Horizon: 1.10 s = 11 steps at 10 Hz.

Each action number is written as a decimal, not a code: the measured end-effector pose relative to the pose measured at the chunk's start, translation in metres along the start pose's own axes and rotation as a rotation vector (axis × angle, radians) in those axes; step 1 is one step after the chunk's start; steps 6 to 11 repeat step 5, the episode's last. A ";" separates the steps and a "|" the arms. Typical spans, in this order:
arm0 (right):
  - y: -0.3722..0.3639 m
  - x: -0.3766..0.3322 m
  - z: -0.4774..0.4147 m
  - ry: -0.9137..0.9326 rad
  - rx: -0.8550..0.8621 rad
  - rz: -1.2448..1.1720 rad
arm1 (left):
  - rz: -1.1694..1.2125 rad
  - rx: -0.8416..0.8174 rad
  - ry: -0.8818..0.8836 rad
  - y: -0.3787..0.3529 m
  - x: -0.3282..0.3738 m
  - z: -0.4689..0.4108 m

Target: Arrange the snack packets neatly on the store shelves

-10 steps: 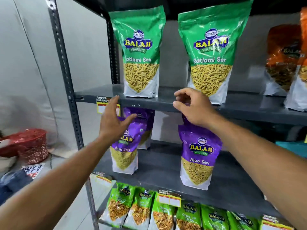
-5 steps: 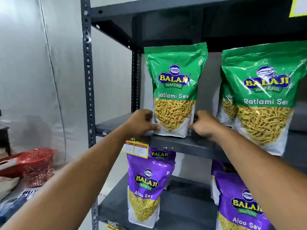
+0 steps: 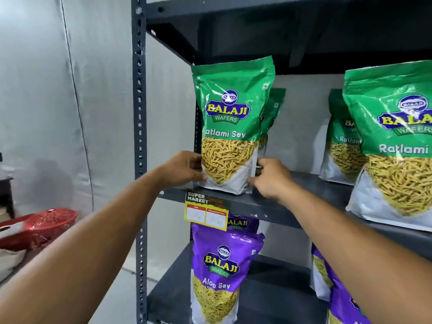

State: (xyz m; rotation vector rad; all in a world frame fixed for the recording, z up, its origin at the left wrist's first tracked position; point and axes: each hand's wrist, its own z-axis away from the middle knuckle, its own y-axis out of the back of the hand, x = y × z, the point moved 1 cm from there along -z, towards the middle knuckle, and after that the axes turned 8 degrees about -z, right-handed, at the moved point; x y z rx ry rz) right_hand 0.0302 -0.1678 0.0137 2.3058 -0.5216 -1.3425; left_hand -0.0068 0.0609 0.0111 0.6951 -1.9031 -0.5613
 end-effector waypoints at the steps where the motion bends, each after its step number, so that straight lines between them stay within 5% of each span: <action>1: 0.000 0.000 0.002 -0.016 -0.001 0.006 | 0.012 -0.004 -0.020 -0.002 0.001 0.001; 11: 0.003 0.001 0.012 -0.027 0.028 0.067 | -0.041 0.029 -0.045 -0.009 0.014 0.013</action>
